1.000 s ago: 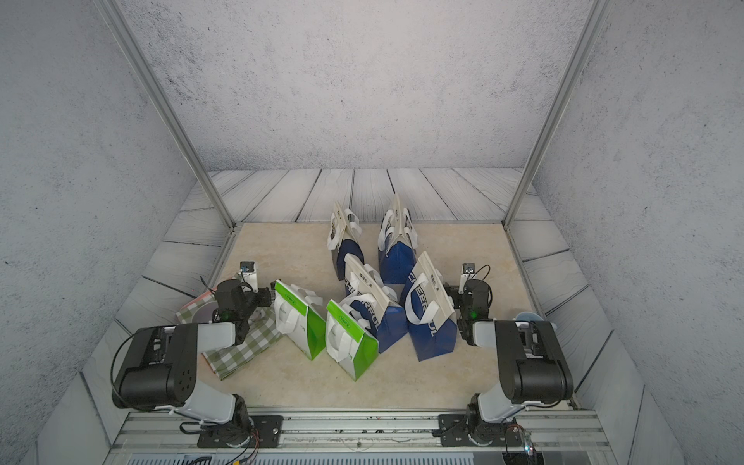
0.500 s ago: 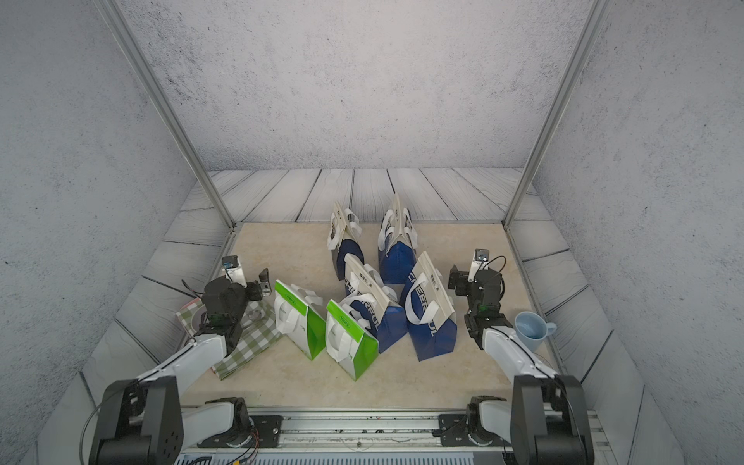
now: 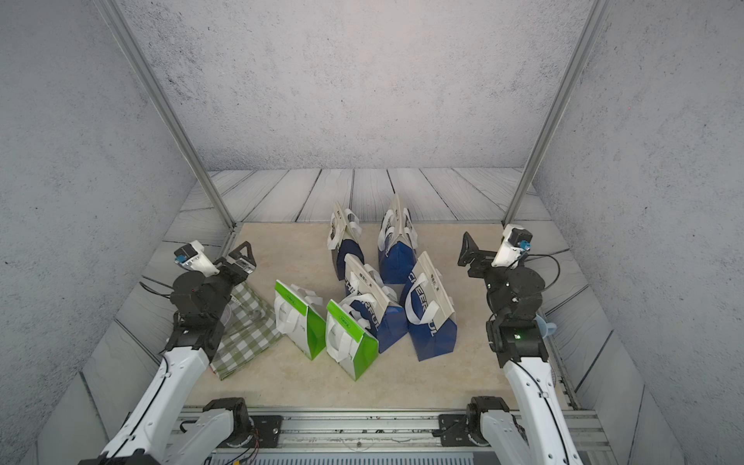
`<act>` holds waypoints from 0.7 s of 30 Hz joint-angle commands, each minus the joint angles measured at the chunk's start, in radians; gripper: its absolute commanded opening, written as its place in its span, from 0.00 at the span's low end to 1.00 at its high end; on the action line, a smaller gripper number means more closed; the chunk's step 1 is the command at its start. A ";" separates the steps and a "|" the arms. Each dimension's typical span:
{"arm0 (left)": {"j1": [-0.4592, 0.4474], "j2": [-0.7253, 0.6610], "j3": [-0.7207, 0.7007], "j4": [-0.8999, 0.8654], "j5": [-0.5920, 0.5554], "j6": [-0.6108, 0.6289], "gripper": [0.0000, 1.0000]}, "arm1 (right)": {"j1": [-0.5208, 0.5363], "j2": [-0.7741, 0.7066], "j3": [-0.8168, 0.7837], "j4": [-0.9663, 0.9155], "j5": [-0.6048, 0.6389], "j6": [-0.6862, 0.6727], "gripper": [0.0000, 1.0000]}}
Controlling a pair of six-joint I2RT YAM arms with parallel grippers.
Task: Open the takeout bag
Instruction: Adjust the takeout bag at the center of the board.
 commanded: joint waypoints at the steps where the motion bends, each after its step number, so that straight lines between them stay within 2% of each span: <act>1: 0.003 -0.023 0.204 -0.309 0.206 0.040 0.97 | 0.003 0.054 0.138 -0.168 -0.235 0.110 0.93; 4: 0.004 -0.045 0.312 -0.556 0.297 0.144 0.92 | 0.007 0.133 0.293 -0.334 -0.397 0.159 0.87; 7: 0.004 -0.126 0.299 -0.663 0.404 0.215 0.90 | 0.051 0.182 0.401 -0.454 -0.479 0.163 0.86; 12: -0.003 -0.282 0.237 -0.807 0.449 0.266 0.87 | 0.243 0.251 0.592 -0.744 -0.414 0.016 0.86; 16: -0.007 -0.369 0.165 -0.815 0.578 0.224 0.85 | 0.340 0.325 0.693 -0.884 -0.440 -0.014 0.82; 21: -0.016 -0.436 0.141 -0.901 0.515 0.241 0.82 | 0.528 0.443 0.793 -1.016 -0.355 -0.081 0.80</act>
